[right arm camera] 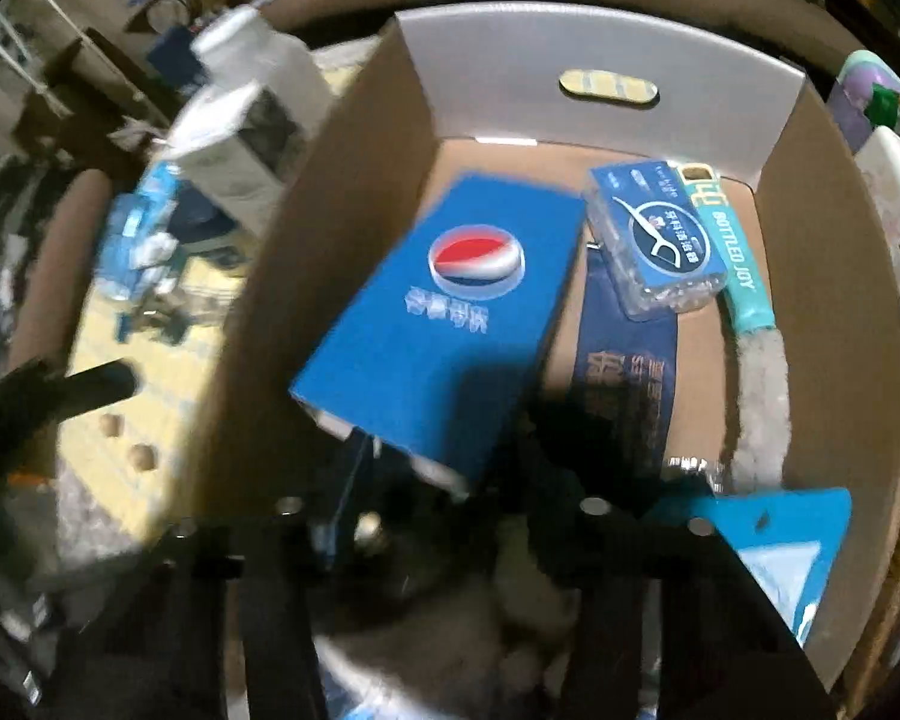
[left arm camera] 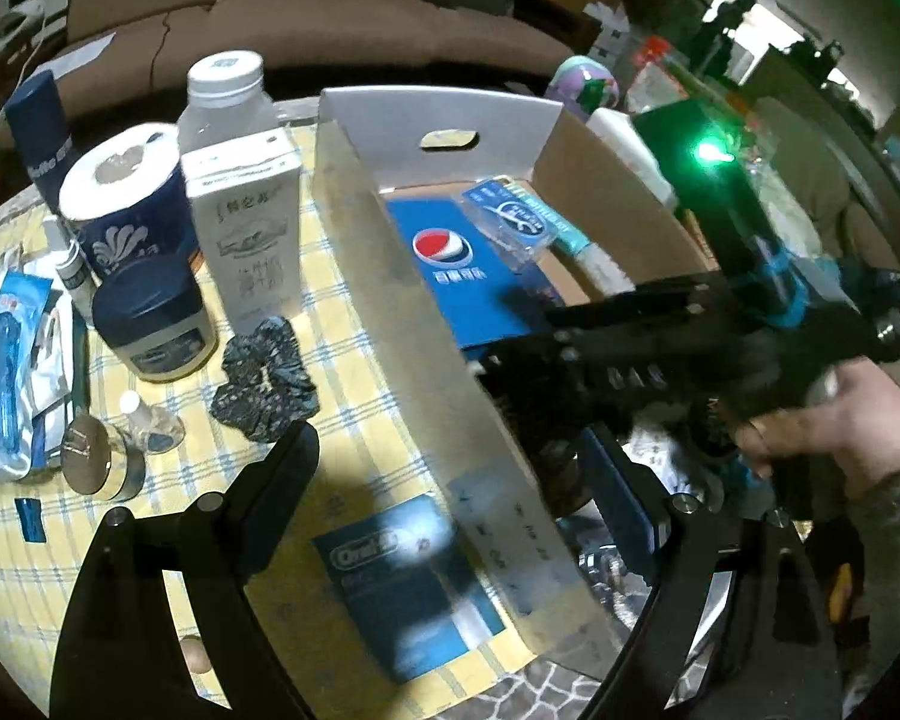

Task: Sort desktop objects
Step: 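Carry both boxes into the cardboard box and open both tools, then withdraw both tools from the cardboard box back over the table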

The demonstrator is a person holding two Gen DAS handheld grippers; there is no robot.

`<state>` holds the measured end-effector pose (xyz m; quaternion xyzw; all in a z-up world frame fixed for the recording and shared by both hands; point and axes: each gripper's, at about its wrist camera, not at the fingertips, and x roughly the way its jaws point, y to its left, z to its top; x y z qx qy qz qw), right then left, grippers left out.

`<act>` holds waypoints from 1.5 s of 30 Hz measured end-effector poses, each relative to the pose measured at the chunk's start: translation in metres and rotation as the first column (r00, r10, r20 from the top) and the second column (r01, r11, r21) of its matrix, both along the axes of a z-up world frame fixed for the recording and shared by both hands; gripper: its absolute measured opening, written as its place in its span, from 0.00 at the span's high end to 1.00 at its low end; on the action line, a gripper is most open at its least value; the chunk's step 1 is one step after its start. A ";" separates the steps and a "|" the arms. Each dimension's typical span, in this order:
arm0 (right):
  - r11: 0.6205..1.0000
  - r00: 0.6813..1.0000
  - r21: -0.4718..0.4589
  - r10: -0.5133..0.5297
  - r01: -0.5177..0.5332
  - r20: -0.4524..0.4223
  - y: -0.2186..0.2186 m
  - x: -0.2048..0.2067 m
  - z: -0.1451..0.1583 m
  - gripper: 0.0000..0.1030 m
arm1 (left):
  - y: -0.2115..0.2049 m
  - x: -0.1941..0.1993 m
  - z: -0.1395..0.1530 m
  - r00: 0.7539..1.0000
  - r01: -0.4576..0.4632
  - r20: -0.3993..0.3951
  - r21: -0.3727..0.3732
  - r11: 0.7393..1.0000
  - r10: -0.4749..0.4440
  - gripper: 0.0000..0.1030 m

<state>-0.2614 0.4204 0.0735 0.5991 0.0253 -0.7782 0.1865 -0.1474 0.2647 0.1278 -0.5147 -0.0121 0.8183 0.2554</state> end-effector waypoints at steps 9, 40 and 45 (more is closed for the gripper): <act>0.992 0.991 -0.053 -0.114 0.110 -0.065 0.009 -0.003 0.022 0.51 | -0.051 0.007 -0.007 0.997 -0.066 -0.027 -0.012 0.998 0.066 0.04; 0.986 0.951 -0.090 0.111 -0.143 -0.289 -0.183 0.177 0.034 0.20 | -0.256 0.099 -0.081 0.964 -0.252 -0.128 -0.144 0.957 0.235 0.16; 0.985 0.955 -0.095 0.116 -0.147 -0.273 -0.212 0.170 -0.005 0.22 | -0.252 0.095 -0.093 0.966 -0.239 -0.133 -0.151 0.959 0.219 0.28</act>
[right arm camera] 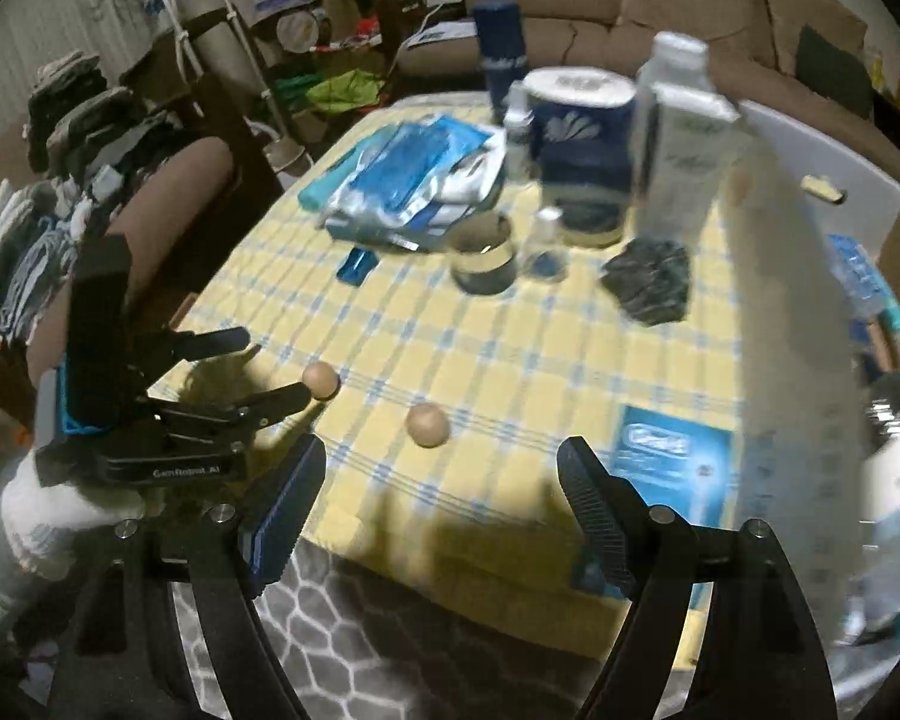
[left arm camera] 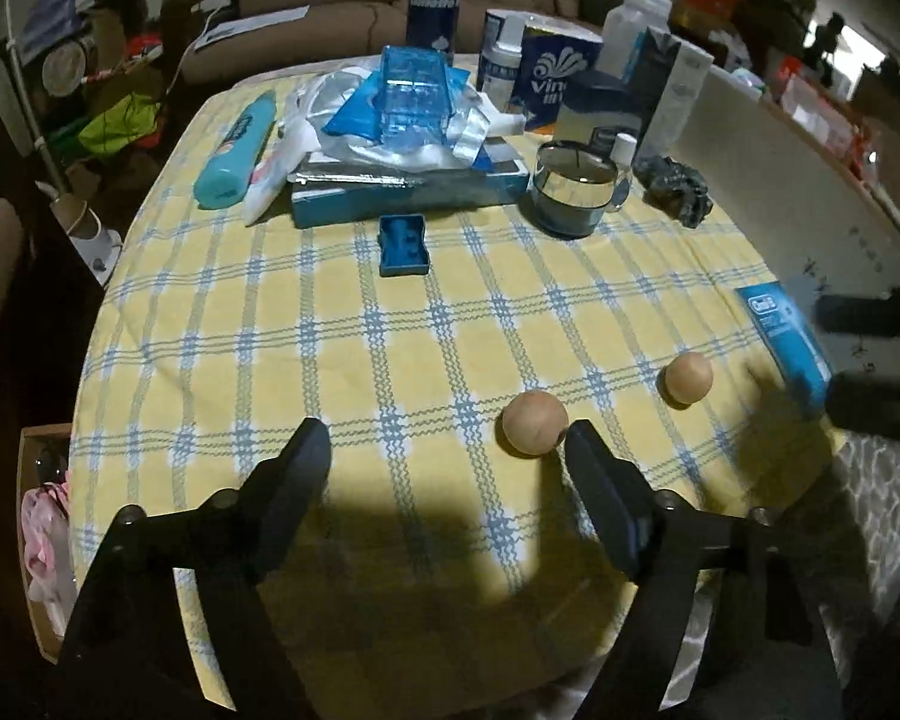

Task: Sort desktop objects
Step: 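Withdraw both tools from the cardboard box back over the table, then grasp a wooden ball with each tool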

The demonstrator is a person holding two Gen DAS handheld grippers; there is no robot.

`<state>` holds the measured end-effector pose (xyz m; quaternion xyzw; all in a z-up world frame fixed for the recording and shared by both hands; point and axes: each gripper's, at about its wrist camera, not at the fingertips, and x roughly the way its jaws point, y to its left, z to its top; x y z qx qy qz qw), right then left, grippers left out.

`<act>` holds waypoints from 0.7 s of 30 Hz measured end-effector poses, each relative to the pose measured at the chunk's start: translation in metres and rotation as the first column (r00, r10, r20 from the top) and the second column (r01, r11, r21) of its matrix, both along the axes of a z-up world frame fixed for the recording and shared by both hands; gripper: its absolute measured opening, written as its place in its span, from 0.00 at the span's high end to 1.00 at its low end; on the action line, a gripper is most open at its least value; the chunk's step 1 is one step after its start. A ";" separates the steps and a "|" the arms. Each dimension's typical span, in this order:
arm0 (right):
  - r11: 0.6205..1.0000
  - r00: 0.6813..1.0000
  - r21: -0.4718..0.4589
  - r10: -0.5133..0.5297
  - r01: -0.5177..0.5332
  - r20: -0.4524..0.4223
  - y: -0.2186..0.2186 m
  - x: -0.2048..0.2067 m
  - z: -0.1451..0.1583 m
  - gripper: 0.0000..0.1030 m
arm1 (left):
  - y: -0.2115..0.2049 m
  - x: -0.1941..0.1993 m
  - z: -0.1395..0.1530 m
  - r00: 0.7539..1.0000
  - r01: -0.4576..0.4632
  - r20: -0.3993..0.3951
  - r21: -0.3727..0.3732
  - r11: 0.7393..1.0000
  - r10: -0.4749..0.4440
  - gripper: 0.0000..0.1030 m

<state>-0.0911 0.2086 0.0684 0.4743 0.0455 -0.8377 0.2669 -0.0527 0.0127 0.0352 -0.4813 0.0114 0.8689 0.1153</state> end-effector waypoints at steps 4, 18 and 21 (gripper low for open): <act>1.000 1.000 -0.008 -0.007 0.008 0.005 -0.013 -0.010 -0.023 0.32 | 0.003 -0.003 -0.002 1.000 0.015 -0.019 0.021 1.000 -0.015 0.29; 1.000 1.000 0.007 0.004 -0.004 0.013 -0.018 -0.017 -0.047 0.77 | 0.014 -0.021 -0.007 0.999 0.047 -0.015 0.042 0.998 -0.046 0.79; 1.000 1.000 -0.028 -0.005 0.005 0.006 -0.009 -0.016 -0.036 0.77 | 0.013 -0.018 -0.004 0.999 0.040 -0.012 0.064 0.997 -0.039 0.79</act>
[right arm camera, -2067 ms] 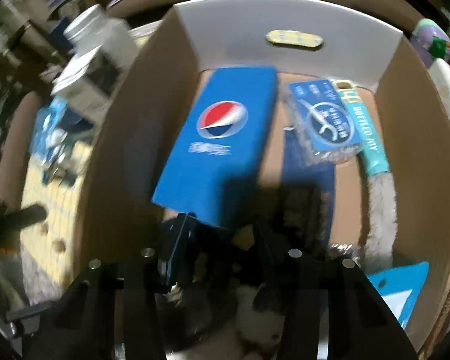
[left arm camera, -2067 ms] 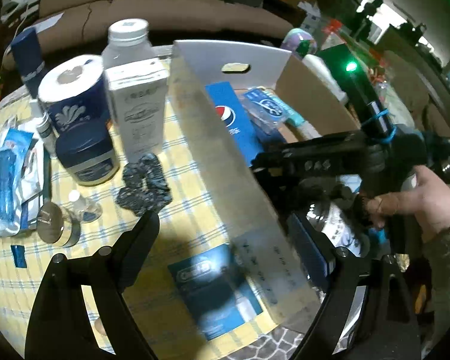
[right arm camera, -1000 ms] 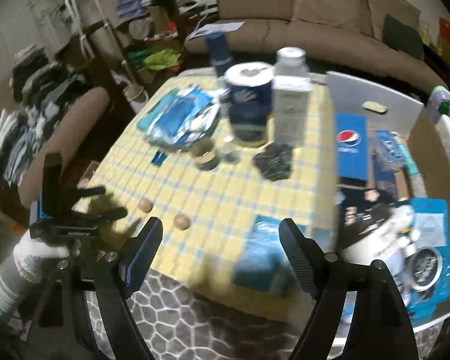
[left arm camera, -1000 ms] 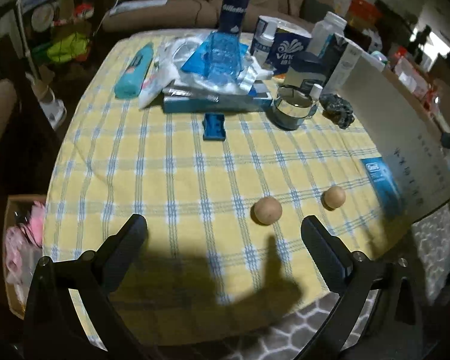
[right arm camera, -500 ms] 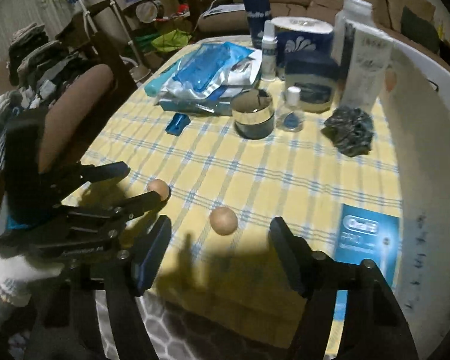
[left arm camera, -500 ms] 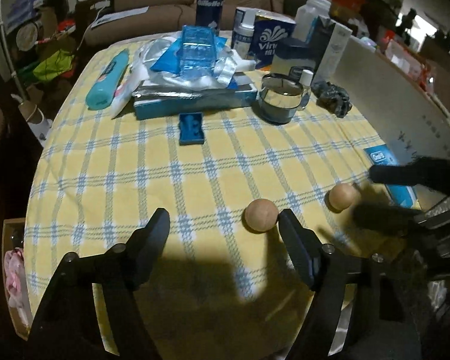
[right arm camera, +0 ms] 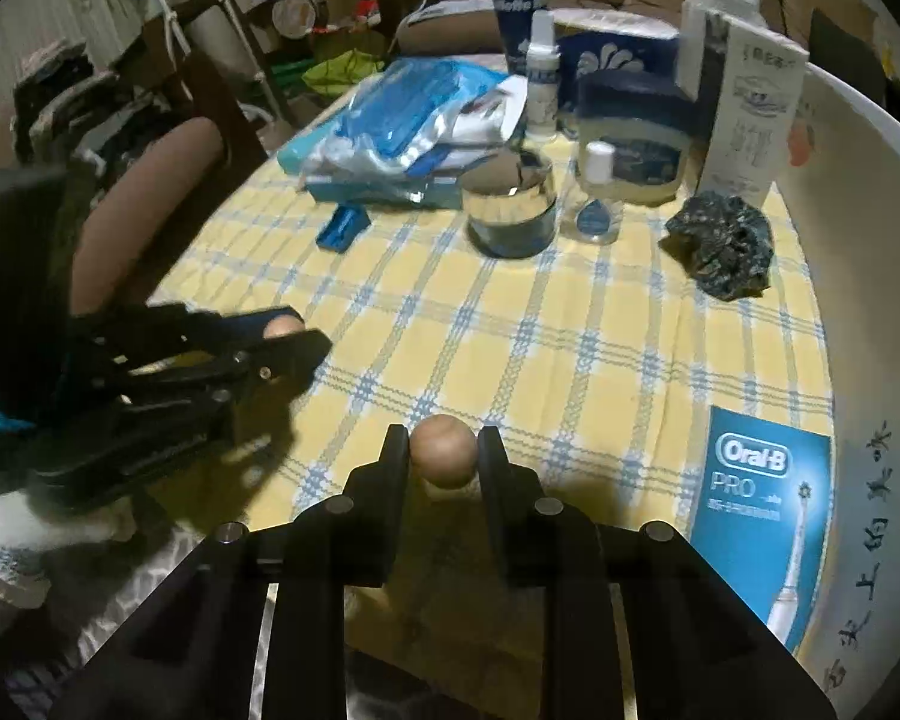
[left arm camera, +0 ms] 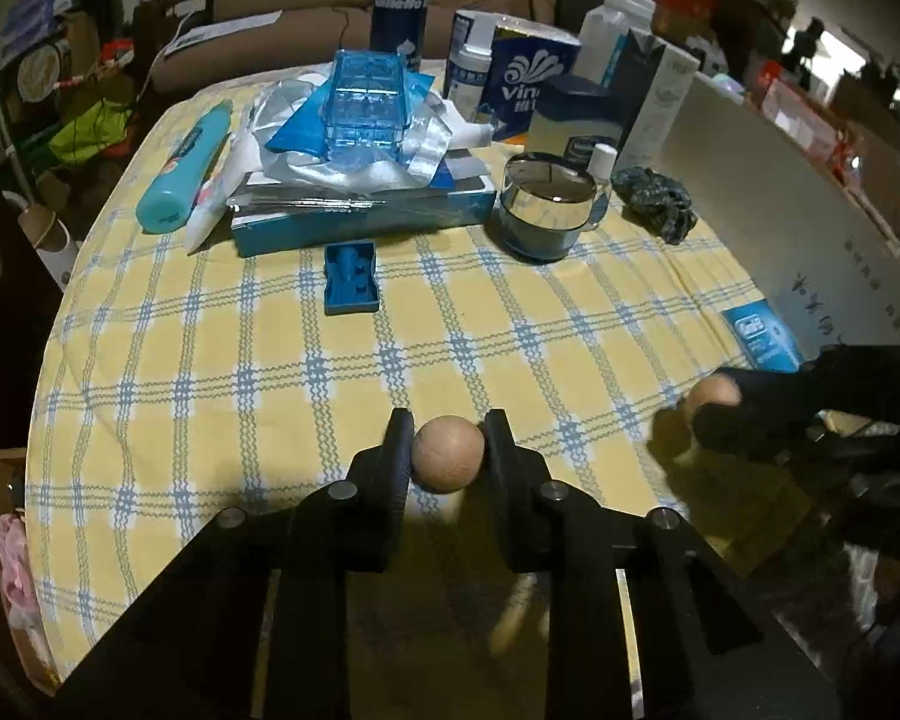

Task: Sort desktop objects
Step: 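Grasp a wooden ball with each tool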

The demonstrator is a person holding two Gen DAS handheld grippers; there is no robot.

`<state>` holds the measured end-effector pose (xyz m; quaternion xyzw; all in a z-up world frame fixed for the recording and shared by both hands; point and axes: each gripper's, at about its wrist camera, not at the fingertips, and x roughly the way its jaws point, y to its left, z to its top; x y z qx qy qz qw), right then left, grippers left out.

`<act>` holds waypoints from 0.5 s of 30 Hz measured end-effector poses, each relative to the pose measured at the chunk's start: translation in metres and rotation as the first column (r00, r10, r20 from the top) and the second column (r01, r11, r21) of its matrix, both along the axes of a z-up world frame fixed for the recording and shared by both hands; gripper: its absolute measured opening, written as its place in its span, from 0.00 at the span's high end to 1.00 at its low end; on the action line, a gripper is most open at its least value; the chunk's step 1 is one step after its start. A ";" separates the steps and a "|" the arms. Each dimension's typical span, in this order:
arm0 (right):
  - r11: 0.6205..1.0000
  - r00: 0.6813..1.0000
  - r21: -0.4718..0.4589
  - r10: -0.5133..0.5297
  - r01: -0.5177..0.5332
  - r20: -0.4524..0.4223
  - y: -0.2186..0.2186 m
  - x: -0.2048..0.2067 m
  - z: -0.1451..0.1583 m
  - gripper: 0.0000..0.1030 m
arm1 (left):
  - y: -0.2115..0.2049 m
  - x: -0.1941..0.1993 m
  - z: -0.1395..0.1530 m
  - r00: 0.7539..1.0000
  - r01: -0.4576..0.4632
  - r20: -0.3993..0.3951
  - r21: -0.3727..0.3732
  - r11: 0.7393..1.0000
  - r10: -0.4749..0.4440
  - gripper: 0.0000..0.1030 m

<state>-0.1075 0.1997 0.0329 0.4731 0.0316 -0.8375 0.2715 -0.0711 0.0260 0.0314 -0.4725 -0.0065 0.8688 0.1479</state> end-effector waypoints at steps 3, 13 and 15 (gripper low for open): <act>0.999 1.000 -0.031 -0.010 0.010 -0.009 0.012 0.000 0.019 0.78 | 0.004 0.003 0.013 1.000 0.004 0.004 0.047 0.999 -0.004 0.79; 0.983 0.983 -0.112 -0.156 0.145 -0.097 0.116 -0.014 0.109 0.77 | 0.093 -0.017 0.110 0.988 0.150 -0.071 0.255 0.955 -0.137 0.79; 0.975 0.974 -0.112 -0.203 0.192 -0.096 0.143 -0.023 0.120 0.78 | 0.120 -0.026 0.123 0.984 0.179 -0.075 0.284 0.942 -0.165 0.79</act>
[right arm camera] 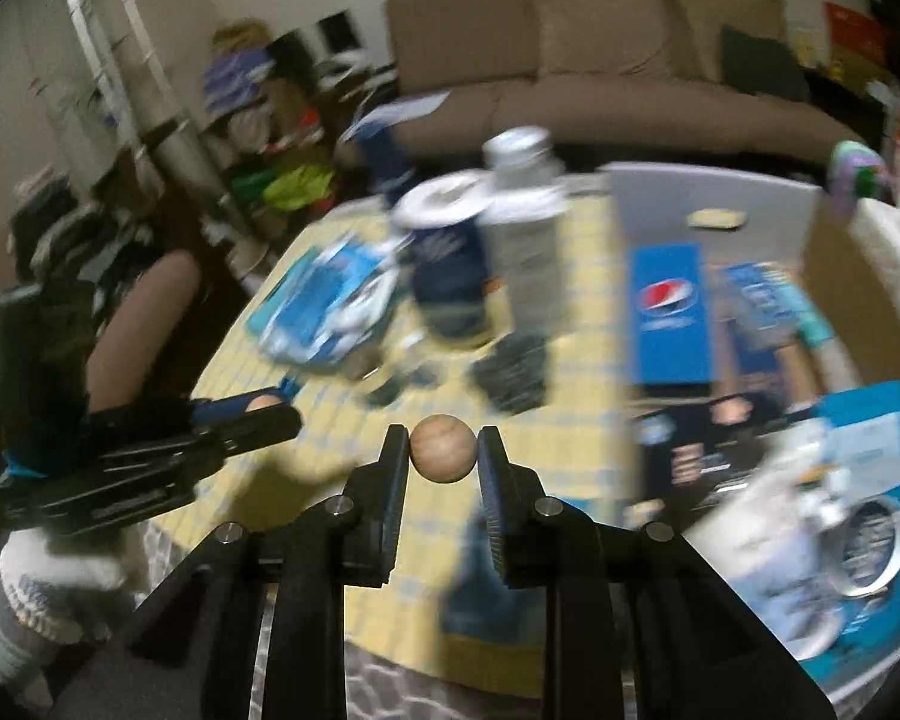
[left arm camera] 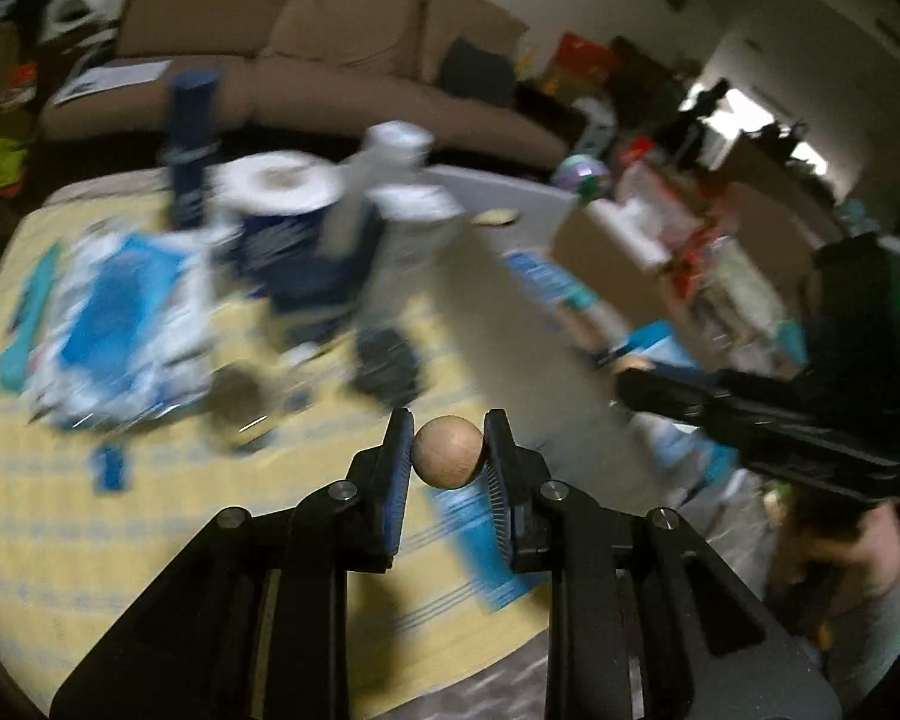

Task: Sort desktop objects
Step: 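Grasp a wooden ball with each tool, then carry both wooden balls over the cardboard box and release them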

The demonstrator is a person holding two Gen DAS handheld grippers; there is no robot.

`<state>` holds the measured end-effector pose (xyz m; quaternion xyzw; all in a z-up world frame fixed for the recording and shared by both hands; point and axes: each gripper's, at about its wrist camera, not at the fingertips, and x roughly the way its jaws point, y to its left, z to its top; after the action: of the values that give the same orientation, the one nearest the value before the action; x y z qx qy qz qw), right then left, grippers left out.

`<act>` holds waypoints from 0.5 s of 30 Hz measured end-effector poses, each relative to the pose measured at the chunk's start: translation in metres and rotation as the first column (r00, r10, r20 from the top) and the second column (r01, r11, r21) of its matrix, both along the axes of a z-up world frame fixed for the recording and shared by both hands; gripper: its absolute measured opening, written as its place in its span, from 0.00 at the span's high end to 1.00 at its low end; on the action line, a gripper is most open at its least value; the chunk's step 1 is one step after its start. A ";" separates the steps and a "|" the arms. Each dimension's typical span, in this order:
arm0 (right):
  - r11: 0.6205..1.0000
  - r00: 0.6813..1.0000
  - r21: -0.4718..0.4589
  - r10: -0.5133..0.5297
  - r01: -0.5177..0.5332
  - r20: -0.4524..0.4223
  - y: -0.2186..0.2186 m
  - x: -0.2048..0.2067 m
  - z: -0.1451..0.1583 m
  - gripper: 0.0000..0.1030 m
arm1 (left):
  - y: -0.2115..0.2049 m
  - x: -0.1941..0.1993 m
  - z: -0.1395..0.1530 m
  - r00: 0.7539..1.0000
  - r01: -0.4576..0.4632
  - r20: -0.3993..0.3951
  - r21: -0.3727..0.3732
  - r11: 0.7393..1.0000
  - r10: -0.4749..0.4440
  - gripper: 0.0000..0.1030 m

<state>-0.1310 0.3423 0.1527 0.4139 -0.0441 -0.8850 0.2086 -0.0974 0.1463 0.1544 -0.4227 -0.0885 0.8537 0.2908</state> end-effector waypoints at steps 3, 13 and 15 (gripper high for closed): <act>0.997 0.997 -0.030 -0.074 0.075 0.027 0.043 -0.021 0.005 0.77 | 0.046 -0.018 0.011 0.999 0.043 0.006 0.013 0.999 -0.043 0.79; 0.976 0.970 -0.073 -0.192 0.204 0.152 0.122 -0.076 -0.024 0.77 | 0.148 -0.062 -0.017 0.994 0.096 0.065 -0.071 0.993 -0.092 0.78; 0.974 0.967 -0.081 -0.194 0.209 0.166 0.125 -0.082 -0.030 0.74 | 0.150 -0.062 -0.022 0.994 0.088 0.076 -0.076 0.993 -0.082 0.71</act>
<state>-0.2132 0.4672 0.1231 0.4649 -0.1456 -0.8631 0.1333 -0.1592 0.2968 0.1320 -0.4681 -0.0471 0.8274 0.3065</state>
